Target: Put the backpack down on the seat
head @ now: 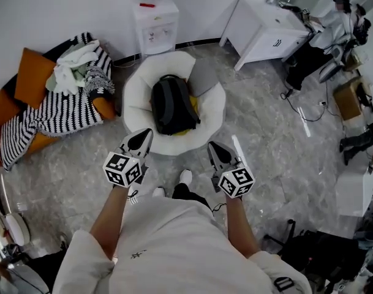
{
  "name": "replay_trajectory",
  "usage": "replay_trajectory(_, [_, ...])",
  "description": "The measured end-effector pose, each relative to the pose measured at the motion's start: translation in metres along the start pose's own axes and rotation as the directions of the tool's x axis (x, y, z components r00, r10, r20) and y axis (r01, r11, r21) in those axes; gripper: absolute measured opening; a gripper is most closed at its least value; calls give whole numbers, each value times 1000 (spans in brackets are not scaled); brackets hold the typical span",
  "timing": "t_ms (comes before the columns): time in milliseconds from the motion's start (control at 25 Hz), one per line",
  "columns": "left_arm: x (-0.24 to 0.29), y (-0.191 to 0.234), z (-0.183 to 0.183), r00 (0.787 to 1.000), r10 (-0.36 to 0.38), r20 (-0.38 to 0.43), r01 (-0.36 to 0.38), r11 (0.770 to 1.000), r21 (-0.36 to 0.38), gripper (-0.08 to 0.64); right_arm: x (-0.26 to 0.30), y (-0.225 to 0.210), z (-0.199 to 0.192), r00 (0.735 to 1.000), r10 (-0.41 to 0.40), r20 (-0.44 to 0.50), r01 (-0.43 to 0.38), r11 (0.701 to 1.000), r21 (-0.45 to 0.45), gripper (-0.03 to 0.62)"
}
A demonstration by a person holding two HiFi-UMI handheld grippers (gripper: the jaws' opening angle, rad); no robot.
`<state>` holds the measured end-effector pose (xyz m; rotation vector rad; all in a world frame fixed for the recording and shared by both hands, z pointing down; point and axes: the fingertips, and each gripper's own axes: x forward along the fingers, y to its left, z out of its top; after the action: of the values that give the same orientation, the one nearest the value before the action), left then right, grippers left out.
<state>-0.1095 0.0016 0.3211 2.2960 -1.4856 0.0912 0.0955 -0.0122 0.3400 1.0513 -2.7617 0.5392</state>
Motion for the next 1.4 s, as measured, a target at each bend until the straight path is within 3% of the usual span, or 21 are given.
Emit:
replay_trajectory(320, [-63,-5,-13,998,-58,2,58,998,27,17,-33,58,-6,996,-65,61,65,998,-2,24])
replay_trajectory(600, [-87,-17,-17,996,-84,17,83,995,46,17,-64,77,-6,989,-115,93,116,993,-4,23])
replay_trajectory(960, [-81,-44,-15,996,-83,21,81,993,87,17,-80,72,2,989,-94,110,97,995,-24,23])
replay_trajectory(1400, [-55,-90,-8,999,-26,38,23,997,68,17,-110,35,10,996,-43,78,46,998,-37,23])
